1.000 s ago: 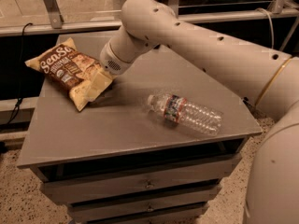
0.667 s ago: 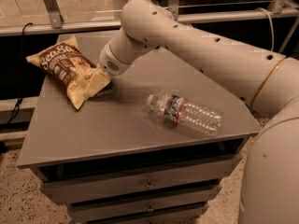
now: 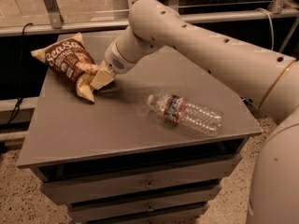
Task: Pick brown chip bag
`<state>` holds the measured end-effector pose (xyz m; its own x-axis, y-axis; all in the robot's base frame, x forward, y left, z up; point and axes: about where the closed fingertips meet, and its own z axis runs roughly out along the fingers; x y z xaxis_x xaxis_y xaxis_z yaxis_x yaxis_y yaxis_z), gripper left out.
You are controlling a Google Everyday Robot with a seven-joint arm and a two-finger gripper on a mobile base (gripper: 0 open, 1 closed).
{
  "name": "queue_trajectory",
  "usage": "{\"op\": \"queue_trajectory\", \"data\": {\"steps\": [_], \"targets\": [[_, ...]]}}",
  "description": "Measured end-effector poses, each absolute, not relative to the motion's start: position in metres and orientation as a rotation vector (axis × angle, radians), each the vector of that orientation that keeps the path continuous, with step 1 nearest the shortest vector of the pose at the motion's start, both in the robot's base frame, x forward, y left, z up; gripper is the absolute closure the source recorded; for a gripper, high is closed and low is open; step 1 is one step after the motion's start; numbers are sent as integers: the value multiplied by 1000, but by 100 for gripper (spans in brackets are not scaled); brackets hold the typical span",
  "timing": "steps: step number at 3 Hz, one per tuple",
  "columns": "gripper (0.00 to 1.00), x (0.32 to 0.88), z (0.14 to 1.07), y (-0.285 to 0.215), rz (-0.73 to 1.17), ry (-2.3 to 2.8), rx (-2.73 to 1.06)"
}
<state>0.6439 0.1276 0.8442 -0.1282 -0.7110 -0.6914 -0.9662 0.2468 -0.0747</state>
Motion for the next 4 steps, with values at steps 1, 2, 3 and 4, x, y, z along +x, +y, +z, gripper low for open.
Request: {"op": "queue_trajectory", "data": {"steps": [1,2,3,4], "targets": [[100,643,860,117,535,1884,-1500],[100,644,897,104,566,1824,-1457],[100,653,953,90,581,1723,-1407],[100,664,1007,76,547,1631,-1387]]}}
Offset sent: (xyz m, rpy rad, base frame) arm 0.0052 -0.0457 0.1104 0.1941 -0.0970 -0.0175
